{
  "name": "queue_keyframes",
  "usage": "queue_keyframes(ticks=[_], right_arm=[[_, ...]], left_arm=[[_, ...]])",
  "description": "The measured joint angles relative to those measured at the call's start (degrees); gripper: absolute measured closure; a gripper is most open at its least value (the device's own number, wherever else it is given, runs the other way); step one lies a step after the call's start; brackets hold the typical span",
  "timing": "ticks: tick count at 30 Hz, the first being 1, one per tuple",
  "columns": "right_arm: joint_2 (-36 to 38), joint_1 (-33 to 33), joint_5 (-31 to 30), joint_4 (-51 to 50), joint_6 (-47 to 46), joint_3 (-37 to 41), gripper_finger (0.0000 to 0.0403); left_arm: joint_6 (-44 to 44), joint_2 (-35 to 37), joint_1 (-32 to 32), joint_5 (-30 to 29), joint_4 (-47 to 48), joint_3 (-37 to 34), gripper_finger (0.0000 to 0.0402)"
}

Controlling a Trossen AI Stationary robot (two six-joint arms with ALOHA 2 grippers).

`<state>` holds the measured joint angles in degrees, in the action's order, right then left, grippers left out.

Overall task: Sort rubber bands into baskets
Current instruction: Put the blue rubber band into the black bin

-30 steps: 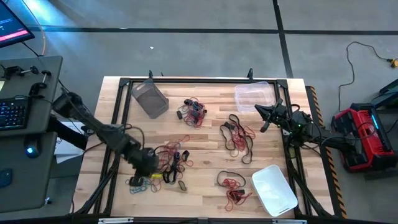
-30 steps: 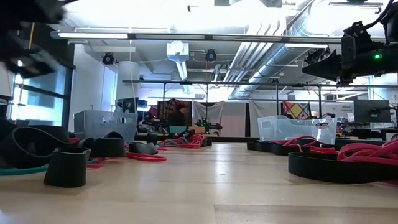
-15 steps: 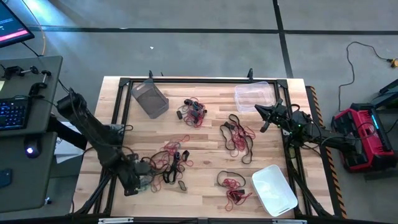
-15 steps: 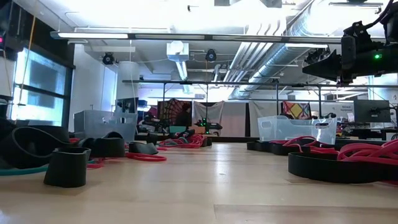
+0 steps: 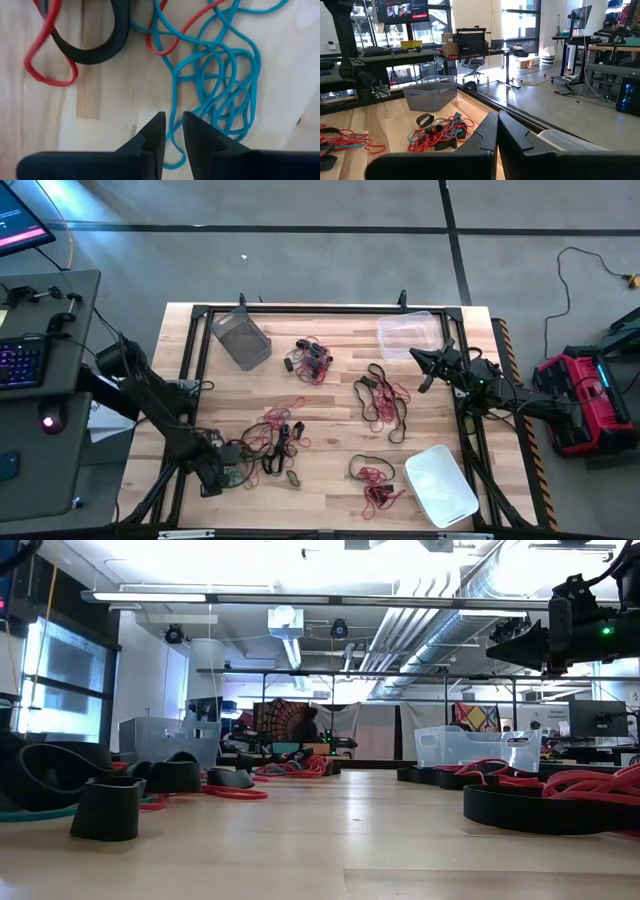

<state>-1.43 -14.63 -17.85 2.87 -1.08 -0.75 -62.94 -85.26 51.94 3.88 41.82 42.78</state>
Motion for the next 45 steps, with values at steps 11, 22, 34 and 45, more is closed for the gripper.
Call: queue_keyframes(ticks=[11, 22, 34, 45], right_arm=[[0.00, 0.00, 0.00, -0.02, -0.02, 0.02, 0.0402], [-0.01, 0.00, 0.00, -0.02, 0.00, 0.02, 0.0402], [-0.02, 0.00, 0.00, -0.02, 0.00, 0.01, 0.0402], [-0.01, 0.02, 0.00, -0.02, 0.00, 0.02, 0.0402]], left_arm=[[0.02, -2.69, -0.02, 0.75, 0.01, 0.03, 0.0283], [2.59, -3.08, -0.22, 4.08, 0.31, 0.25, 0.0386], [3.10, 0.68, -3.04, 4.33, 11.03, 9.28, 0.0401], [7.86, 4.53, -8.98, -5.00, 20.46, 21.04, 0.0401]])
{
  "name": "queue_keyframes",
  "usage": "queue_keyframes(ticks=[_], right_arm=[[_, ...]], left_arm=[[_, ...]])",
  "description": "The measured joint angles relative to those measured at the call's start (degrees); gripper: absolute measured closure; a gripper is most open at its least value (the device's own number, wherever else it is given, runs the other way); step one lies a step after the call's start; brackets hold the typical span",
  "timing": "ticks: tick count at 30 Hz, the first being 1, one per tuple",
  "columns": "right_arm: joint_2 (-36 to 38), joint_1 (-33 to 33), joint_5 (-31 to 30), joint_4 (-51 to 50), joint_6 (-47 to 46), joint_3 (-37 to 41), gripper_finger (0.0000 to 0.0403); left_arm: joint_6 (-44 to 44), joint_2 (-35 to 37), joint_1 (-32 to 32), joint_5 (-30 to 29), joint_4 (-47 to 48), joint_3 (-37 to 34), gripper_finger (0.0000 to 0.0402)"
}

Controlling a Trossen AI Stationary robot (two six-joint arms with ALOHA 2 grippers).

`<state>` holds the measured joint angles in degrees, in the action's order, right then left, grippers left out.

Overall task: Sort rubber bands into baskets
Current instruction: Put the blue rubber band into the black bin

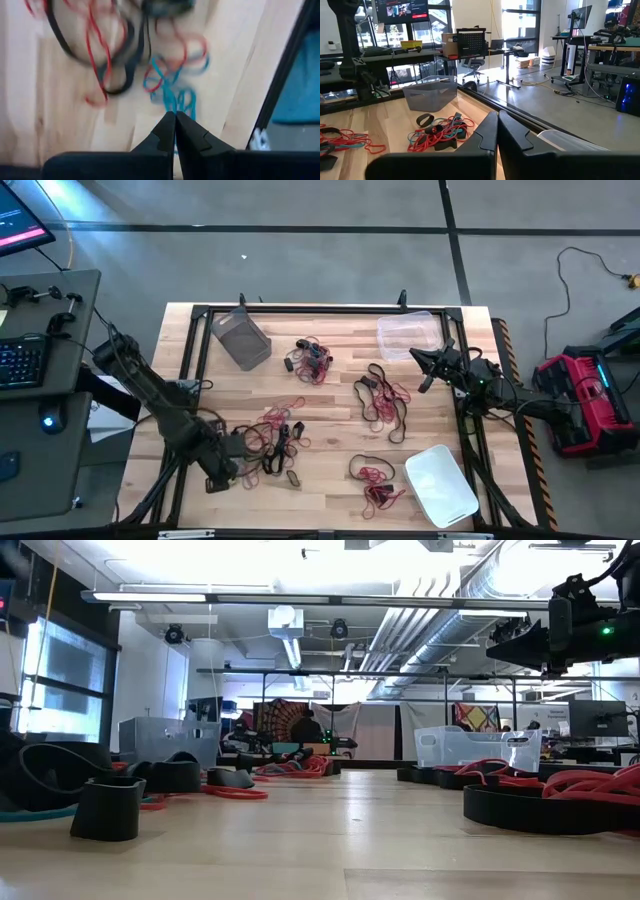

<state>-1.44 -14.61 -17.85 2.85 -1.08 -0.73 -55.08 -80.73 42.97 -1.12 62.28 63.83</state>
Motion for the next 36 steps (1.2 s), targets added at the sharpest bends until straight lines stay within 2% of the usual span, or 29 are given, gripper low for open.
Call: queue_keyframes(ticks=[7, 21, 30, 36], right_arm=[[-0.01, -0.01, 0.00, 0.01, 0.00, -0.02, 0.0402], [-0.01, -0.02, 0.00, 0.01, -0.02, -0.02, 0.0402], [-0.01, -0.02, 0.00, 0.02, -0.01, -0.02, 0.0402], [-0.03, 0.00, 0.00, 0.02, 0.00, 0.00, 0.0402]], left_arm=[[6.42, 2.74, -8.09, -6.03, 0.09, 4.44, 0.0401], [22.17, 5.36, -26.83, -12.01, 0.87, 10.62, 0.0401], [36.32, 5.92, -43.64, -11.94, 2.93, 10.63, 0.0401], [45.90, 7.19, -57.86, -12.25, 5.77, 10.63, 0.0401]])
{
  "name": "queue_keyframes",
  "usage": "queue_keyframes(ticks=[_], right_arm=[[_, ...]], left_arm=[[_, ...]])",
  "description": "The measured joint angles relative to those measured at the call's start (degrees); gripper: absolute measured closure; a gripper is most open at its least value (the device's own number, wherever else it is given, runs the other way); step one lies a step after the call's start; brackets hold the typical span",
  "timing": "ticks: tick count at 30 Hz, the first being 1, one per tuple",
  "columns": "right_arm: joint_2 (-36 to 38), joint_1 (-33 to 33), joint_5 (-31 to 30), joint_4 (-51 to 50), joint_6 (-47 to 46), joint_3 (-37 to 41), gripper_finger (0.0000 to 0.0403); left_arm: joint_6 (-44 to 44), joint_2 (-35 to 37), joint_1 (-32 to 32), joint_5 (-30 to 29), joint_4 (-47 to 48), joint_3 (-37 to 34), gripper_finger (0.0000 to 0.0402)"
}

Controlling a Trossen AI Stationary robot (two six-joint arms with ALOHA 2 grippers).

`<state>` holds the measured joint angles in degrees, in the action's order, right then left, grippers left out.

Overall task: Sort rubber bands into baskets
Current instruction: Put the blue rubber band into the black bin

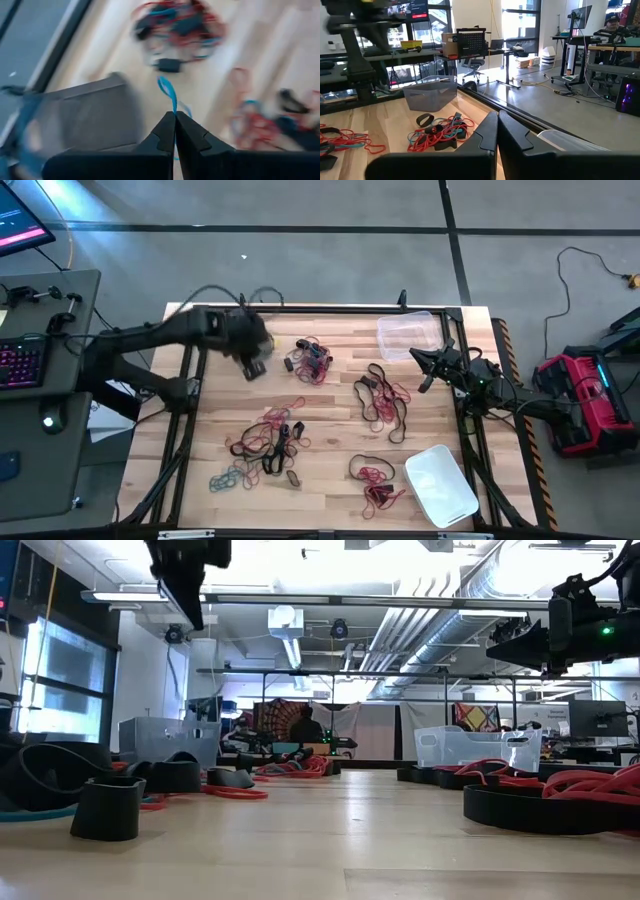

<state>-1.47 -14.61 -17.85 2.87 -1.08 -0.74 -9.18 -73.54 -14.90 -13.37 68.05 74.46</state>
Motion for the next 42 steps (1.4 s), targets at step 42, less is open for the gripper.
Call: queue_keyframes(ticks=[42], right_arm=[[-0.02, 0.00, 0.14, 0.11, -3.01, 0.00, 0.0402]], left_arm=[[14.71, -4.50, -29.46, 6.85, -23.03, -23.30, 0.0401]])
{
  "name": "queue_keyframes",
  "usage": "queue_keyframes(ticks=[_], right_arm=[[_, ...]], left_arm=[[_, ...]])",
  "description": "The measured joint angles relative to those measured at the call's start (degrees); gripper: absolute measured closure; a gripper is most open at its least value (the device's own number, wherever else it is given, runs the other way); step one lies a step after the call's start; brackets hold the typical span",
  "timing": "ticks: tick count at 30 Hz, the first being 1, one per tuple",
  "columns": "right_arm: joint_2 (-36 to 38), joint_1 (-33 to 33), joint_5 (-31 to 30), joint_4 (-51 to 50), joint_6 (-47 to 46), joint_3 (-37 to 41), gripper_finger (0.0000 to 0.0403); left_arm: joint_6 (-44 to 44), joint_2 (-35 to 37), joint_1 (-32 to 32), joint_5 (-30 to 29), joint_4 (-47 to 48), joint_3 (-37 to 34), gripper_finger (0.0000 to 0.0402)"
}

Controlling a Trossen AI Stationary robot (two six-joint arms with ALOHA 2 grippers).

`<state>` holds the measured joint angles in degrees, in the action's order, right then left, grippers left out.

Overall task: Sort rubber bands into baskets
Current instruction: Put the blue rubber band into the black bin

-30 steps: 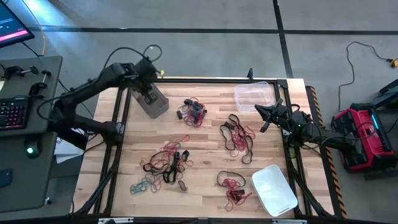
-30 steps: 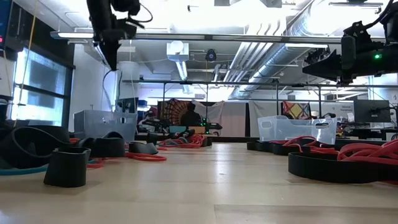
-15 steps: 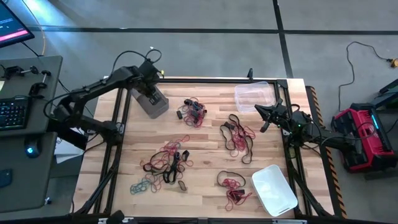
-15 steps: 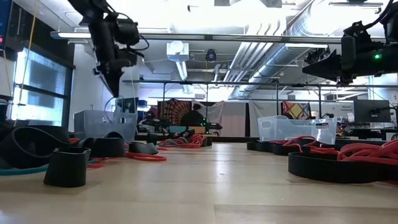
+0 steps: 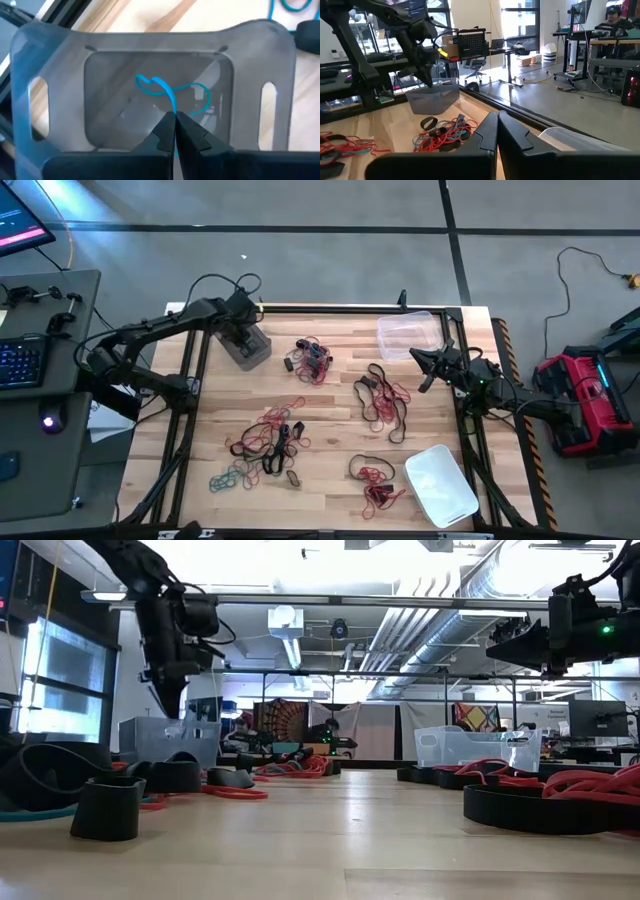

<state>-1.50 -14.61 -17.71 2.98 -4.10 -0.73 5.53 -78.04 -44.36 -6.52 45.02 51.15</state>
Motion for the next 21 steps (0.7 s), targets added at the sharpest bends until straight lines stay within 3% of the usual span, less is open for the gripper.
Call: queue_keyframes(ticks=[6, 16, 21], right_arm=[[0.00, -0.01, 5.07, 0.25, -1.09, -0.02, 0.0402], [-0.07, 0.00, 6.81, 1.11, -1.49, 0.00, 0.0402], [-0.09, 0.02, 7.34, 1.14, -1.40, -0.02, 0.0402]], left_arm=[[0.60, 0.00, 0.33, -0.02, -3.06, -0.76, 0.0377], [1.51, 1.37, 4.23, -0.35, -5.43, -0.76, 0.0263], [2.24, 6.16, 8.86, -1.39, -10.90, -0.74, 0.0251]])
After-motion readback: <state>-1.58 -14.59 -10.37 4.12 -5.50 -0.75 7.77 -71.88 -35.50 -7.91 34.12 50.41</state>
